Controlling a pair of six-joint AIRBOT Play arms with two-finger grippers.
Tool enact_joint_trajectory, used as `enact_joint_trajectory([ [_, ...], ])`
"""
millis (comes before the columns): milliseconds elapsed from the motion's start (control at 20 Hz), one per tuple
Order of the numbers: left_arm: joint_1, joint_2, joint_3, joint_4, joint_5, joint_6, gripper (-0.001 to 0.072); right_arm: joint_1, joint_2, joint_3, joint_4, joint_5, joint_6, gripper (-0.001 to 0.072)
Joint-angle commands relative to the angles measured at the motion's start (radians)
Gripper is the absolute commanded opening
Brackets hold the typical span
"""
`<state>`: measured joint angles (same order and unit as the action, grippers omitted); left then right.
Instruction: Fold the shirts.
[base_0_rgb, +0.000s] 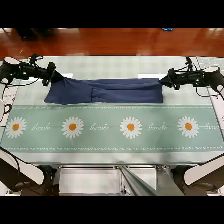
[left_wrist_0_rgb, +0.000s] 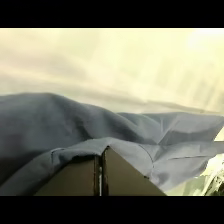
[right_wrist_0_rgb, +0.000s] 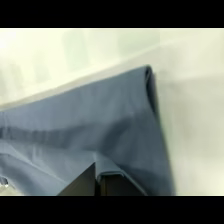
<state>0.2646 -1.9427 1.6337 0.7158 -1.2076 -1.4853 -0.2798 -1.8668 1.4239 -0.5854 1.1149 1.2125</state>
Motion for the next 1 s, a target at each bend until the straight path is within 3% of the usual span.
enact_joint_trajectory([
  [0, -0.001, -0.016, 0.009, 0.001, -0.008, 0.000, 0.0032, 0.003, -0.034, 0.027, 0.004, -0.032, 0.007, 0.0022],
  [50, -0.001, -0.016, 0.009, 0.001, -0.008, -0.001, 0.0103, 0.003, -0.034, 0.027, 0.007, -0.053, 0.008, 0.0054],
  [100, -0.001, -0.015, 0.009, 0.001, -0.010, -0.005, 0.0315, 0.003, -0.034, 0.027, 0.016, -0.066, 0.014, 0.0291],
  [150, 0.002, -0.013, 0.013, 0.001, -0.036, -0.006, 0.0514, 0.003, -0.033, 0.030, 0.026, -0.063, 0.014, 0.0413],
  [350, 0.068, 0.029, 0.075, 0.025, -0.235, -0.005, 0.0508, -0.076, 0.003, 0.103, -0.021, 0.157, 0.045, 0.0412],
  [450, 0.101, 0.124, 0.073, 0.120, -0.240, -0.004, 0.0508, -0.151, 0.072, 0.106, -0.064, 0.217, 0.060, 0.0412],
  [550, 0.090, 0.270, 0.018, 0.224, -0.237, 0.082, 0.0508, -0.222, 0.165, 0.097, -0.181, 0.246, 0.059, 0.0412],
  [700, 0.020, 0.607, -0.293, 0.275, 0.032, 0.109, 0.0508, -0.275, 0.278, -0.013, -0.320, 0.188, 0.062, 0.0412],
  [850, -0.082, 0.892, -0.620, 0.275, 0.288, 0.109, 0.0508, -0.270, 0.309, -0.210, -0.268, 0.043, 0.059, 0.0412],
  [950, -0.140, 0.989, -0.750, 0.275, 0.336, 0.108, 0.0508, -0.240, 0.285, -0.295, -0.225, -0.050, 0.031, 0.0413],
])
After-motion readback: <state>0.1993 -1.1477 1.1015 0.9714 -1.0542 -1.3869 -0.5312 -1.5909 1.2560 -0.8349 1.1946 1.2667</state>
